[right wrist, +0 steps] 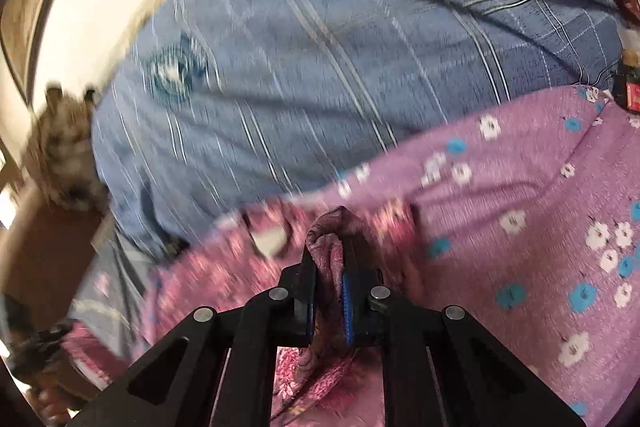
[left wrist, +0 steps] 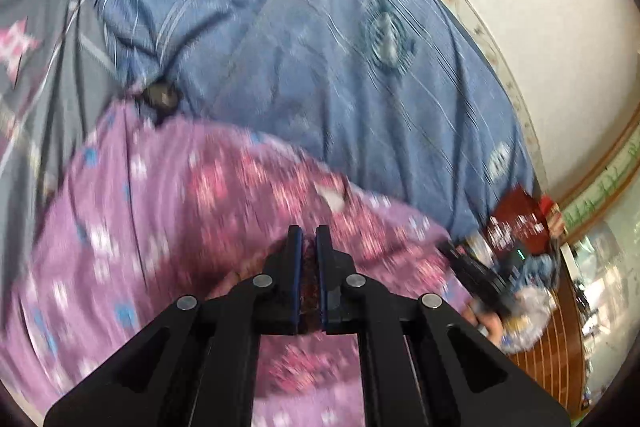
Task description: Fold small clothes
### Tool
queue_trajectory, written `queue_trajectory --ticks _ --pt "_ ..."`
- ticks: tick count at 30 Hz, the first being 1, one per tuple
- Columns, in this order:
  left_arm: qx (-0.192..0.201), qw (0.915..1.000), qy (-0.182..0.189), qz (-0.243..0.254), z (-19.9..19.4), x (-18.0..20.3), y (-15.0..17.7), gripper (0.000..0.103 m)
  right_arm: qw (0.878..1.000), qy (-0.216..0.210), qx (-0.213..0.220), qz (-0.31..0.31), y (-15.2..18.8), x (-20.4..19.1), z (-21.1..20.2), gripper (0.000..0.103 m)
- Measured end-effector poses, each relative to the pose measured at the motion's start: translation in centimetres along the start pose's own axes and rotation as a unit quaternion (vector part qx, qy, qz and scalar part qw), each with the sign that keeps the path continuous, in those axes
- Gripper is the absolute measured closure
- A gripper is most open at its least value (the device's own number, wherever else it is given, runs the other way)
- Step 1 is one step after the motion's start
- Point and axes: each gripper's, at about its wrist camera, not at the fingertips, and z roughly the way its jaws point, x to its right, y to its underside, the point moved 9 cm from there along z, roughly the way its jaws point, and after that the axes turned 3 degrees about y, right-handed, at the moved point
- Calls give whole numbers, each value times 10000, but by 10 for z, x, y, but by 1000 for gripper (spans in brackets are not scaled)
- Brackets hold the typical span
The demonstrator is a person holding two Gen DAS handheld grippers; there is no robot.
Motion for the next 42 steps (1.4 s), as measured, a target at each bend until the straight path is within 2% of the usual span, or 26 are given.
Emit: queue_trajectory --ticks 2,4,8,11,12,13,14,16,17,21,23,26,27,28,29,30,32,33,37,42 --pt "106 9998 -169 91 17 -7 -31 103 9998 -60 91 192 -12 1 7 94" --pt "243 9989 -364 142 35 -18 -57 103 9994 -22 92 320 -22 4 25 94" --pt "46 9973 -738 37 94 -56 -78 103 9983 89 -81 574 -29 14 72 93" --pt "-202 9986 -482 -83 121 -67 -62 103 9964 264 -101 801 -32 28 103 77" --pt "-268 9987 -441 -21 127 -67 -53 103 9950 361 -140 923 -31 35 111 62" --pt "-336 9983 -479 64 131 -67 -46 95 9937 328 -188 1055 -29 40 116 54" --pt "-496 9974 -514 120 136 -68 -37 74 9925 215 -220 1182 -28 43 118 44" --pt "-684 9964 -489 65 141 -70 -30 41 9908 -13 -255 1329 -27 46 115 43" --pt "-726 9963 -461 32 143 -71 -27 36 9912 -7 -244 1303 -27 46 111 42" --pt "-1037 9933 -503 -15 162 -66 -20 36 9924 -90 -37 1224 -35 39 83 41" --pt "-1294 9898 -572 185 176 -56 -15 36 9935 -94 51 1133 -38 35 71 41" --pt "-1495 9819 -845 802 195 -43 -8 37 9948 -66 115 1008 -41 34 60 41" --pt "-1702 9732 -1124 1067 204 -43 -1 37 9950 -58 80 990 -41 35 60 42" --pt "-1816 9668 -1355 1185 209 -46 3 43 9951 -46 35 984 -40 36 62 42" --pt "-1893 9631 -1460 1238 213 -49 6 58 9951 -43 1 984 -39 37 61 42" --pt "-1993 9599 -1531 1243 218 -53 10 66 9952 -52 -79 975 -37 38 63 43" --pt "-2048 9565 -1686 1213 220 -62 11 91 9955 -79 -293 902 -35 37 68 45" --pt "-2041 9565 -1721 1179 219 -65 11 95 9954 -89 -372 876 -33 36 70 46" --pt "-1929 9626 -1575 1067 210 -68 6 103 9947 -99 -628 813 -28 32 75 47" --pt "-1642 9709 -1320 1143 188 -50 -5 103 9923 63 -874 880 -19 32 87 44"
